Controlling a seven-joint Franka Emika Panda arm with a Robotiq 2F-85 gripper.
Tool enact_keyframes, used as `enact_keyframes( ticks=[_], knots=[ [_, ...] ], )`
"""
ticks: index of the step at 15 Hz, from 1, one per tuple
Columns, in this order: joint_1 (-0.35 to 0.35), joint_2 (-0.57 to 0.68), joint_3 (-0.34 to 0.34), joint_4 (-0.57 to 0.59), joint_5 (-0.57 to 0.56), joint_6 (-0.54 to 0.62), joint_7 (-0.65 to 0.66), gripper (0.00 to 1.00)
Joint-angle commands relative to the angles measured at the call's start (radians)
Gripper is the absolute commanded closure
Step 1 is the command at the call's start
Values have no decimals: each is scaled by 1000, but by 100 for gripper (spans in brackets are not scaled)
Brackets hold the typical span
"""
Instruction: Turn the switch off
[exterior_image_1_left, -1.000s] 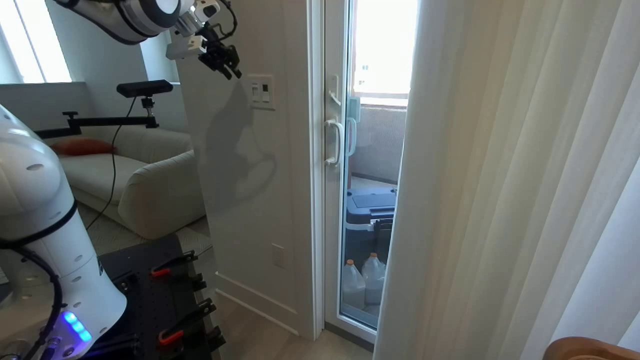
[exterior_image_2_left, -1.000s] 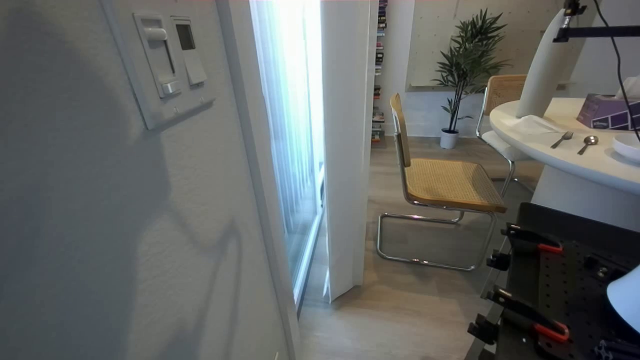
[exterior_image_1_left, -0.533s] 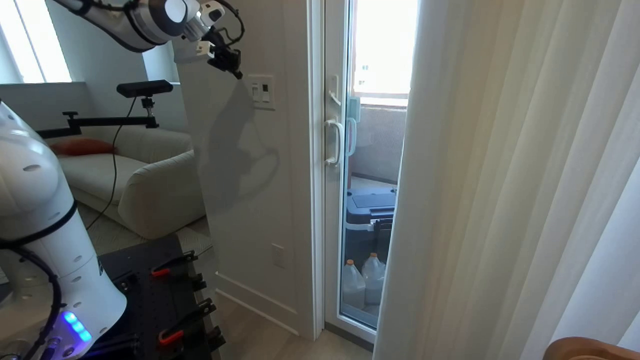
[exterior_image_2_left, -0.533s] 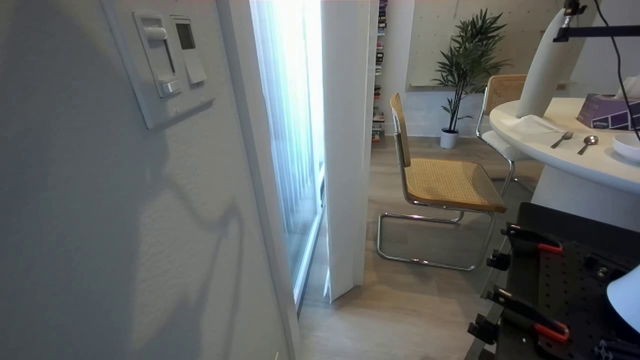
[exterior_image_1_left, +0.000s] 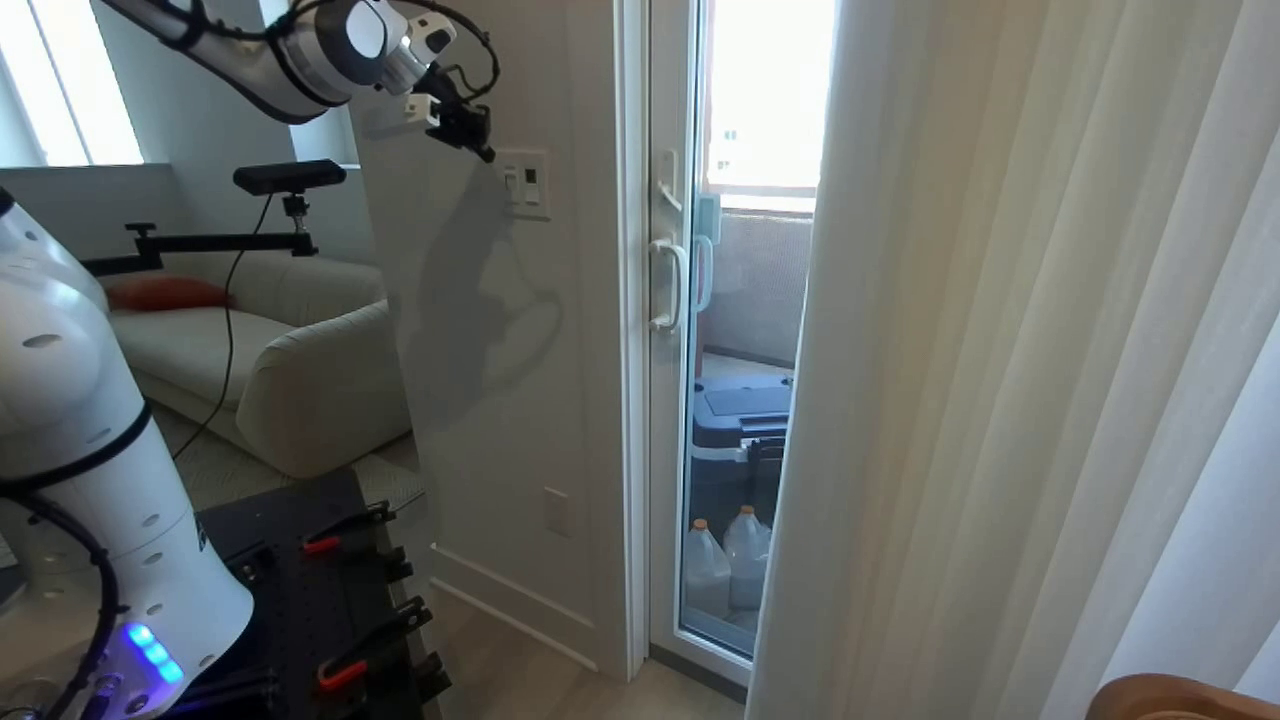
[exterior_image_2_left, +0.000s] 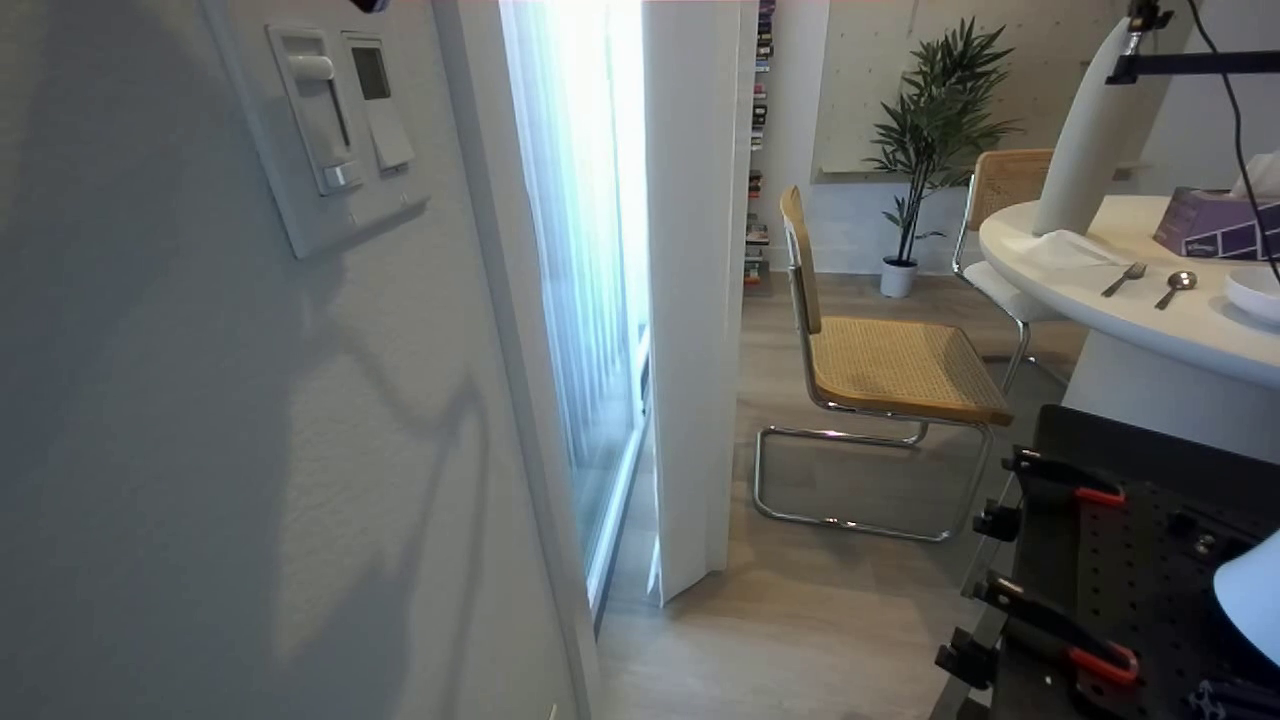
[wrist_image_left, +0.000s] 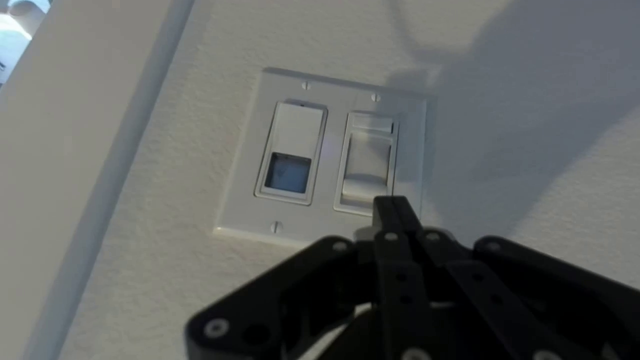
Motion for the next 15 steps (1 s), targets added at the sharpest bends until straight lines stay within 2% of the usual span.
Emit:
enact_keyframes(
  ticks=[1, 15],
  knots=[
    [-67, 24, 53, 21, -62, 34, 68, 100],
    [-213, 40, 189, 41, -100, 46, 130, 100]
  ],
)
